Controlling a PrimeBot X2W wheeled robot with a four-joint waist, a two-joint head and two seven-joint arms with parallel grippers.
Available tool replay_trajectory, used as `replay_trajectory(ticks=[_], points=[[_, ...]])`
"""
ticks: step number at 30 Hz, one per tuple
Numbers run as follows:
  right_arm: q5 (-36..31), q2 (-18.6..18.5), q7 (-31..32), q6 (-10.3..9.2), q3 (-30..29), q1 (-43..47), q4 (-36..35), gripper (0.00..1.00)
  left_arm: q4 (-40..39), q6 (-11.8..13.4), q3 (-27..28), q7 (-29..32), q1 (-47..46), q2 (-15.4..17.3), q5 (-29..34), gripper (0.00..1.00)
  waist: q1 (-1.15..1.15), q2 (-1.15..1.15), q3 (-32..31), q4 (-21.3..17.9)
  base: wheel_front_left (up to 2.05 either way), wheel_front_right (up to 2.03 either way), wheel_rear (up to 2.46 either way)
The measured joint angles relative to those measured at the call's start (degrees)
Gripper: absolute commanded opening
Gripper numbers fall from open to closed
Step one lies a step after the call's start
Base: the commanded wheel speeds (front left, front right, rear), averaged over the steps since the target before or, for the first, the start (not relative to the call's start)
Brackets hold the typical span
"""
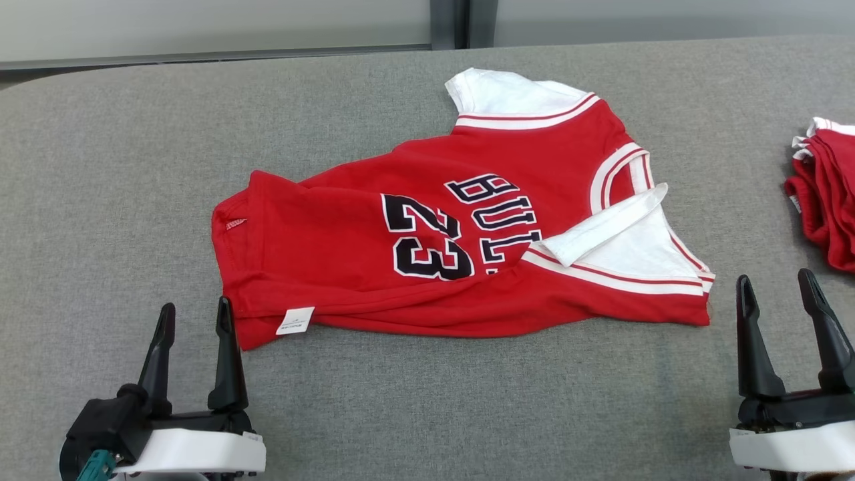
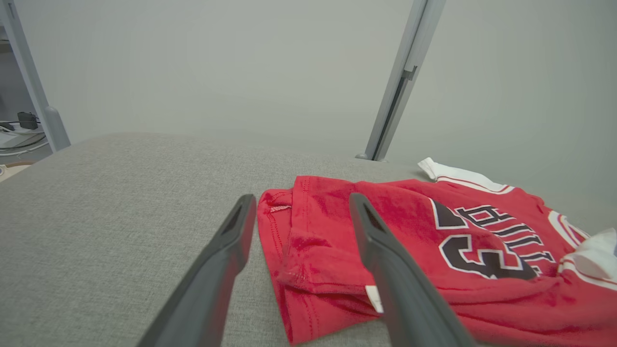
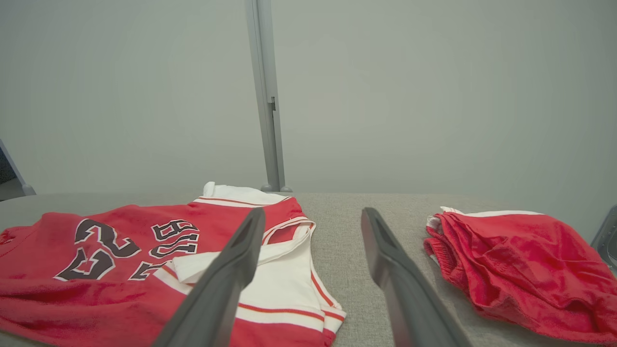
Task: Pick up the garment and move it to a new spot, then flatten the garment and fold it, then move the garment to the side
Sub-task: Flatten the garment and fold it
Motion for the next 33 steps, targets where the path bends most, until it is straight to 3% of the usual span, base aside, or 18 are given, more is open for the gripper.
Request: replay_trajectory(ticks=[19, 33], points=[[0.6, 1.0, 0.5, 0.0, -0.8, 1.9, -0.3, 1.0, 6.6, -4.3, 1.8, 0.0, 1.9, -2.3, 2.2, 1.0, 0.0, 0.0, -1.6, -0.5, 0.0, 0.0, 0.0], [4.5, 1.5, 1.3, 0.0, 2.5, -4.9, 15.9, 1.0, 17.8, -7.2, -0.4, 0.0, -5.1, -2.8, -3.7, 1.0, 0.0, 0.0, 2.9, 0.0, 0.0, 0.0, 0.0]])
